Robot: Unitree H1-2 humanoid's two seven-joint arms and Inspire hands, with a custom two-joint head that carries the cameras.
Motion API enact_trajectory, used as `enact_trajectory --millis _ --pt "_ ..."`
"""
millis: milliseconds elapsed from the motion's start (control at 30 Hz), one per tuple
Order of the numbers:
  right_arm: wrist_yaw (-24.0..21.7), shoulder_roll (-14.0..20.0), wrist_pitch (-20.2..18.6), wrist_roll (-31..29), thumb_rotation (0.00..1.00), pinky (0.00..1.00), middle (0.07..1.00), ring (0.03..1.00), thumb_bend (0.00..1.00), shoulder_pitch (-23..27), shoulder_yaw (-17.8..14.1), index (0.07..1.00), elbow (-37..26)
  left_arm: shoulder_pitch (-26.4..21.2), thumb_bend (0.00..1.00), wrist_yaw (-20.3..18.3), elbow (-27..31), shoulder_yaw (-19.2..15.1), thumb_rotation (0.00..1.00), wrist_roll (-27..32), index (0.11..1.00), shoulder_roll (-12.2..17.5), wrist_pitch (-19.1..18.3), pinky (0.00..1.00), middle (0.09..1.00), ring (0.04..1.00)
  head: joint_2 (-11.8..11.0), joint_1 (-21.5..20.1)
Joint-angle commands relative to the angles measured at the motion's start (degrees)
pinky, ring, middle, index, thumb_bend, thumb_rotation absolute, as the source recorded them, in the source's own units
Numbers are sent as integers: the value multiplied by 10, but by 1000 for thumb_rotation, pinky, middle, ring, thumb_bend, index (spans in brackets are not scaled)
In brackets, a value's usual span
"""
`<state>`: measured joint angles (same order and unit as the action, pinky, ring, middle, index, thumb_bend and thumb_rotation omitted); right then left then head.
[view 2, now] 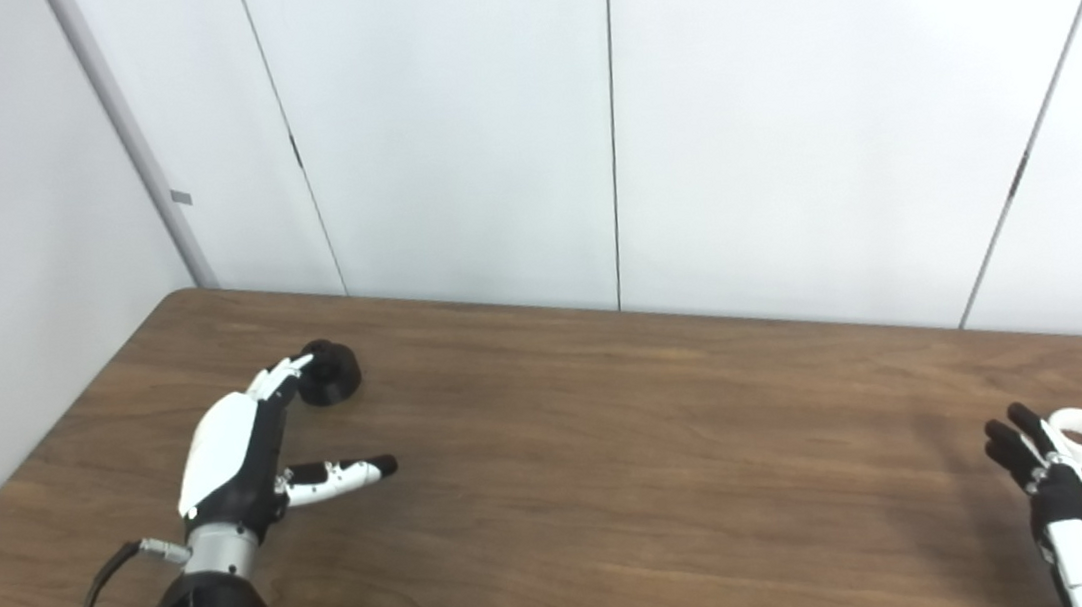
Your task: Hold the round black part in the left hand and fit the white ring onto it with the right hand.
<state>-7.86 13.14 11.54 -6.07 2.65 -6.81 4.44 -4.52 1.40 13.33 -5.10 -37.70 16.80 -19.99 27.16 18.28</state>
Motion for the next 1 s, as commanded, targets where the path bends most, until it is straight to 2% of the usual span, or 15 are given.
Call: enact_trajectory --millis 0,100,433,633,767,833,967 --pt "-1 -6 15 -4 943 999 901 918 673 -30 1 928 45 -30 961 16 -5 -7 270 -4 867 20 9 973 934 972 1 1" --pt "0 -8 15 -3 931 968 897 919 673 -30 2 926 47 -46 951 21 -33 -12 271 2 868 31 12 981 935 973 0 0" --pt "8 -14 13 7 934 961 897 917 658 -25 3 928 45 -100 934 41 -123 -27 274 15 857 60 19 1000 926 979 -1 -7" --pt "8 -17 18 11 929 947 888 900 647 -23 4 918 46 -135 924 58 -177 -39 269 51 849 62 17 974 930 982 -2 -8" --pt "9 -18 18 13 933 949 890 904 643 -24 4 920 43 -157 924 61 -208 -37 284 59 854 70 9 979 937 988 -2 -9" --pt "10 -19 14 16 940 975 892 911 662 -24 5 921 40 -171 921 58 -226 -30 291 55 858 78 3 987 941 995 -3 -10" --pt "11 -21 14 16 933 962 891 905 669 -22 5 919 43 -195 911 52 -263 -9 293 52 860 97 -1 999 940 998 -3 -11"
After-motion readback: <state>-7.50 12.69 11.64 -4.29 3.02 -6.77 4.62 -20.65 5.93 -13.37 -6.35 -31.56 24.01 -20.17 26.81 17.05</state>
